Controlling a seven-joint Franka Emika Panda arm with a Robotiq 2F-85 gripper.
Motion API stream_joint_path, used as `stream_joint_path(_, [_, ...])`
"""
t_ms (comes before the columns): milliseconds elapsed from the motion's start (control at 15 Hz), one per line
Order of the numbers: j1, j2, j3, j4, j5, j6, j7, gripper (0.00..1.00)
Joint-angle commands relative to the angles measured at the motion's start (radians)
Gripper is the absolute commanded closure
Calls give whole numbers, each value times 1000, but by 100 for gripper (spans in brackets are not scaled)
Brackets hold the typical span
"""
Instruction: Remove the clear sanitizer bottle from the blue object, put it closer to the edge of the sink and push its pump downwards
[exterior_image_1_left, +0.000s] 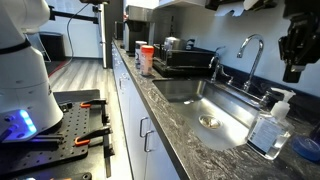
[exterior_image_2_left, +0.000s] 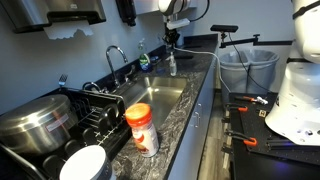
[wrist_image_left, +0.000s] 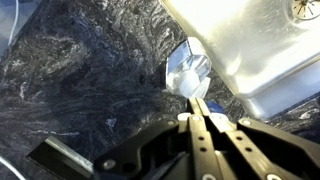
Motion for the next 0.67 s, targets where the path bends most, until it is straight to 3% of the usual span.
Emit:
stream_joint_path(0, [-1,24,-4,44,20,-42,14,100])
stream_joint_path(600, [-3,43,-3,50,27,-41,12,100])
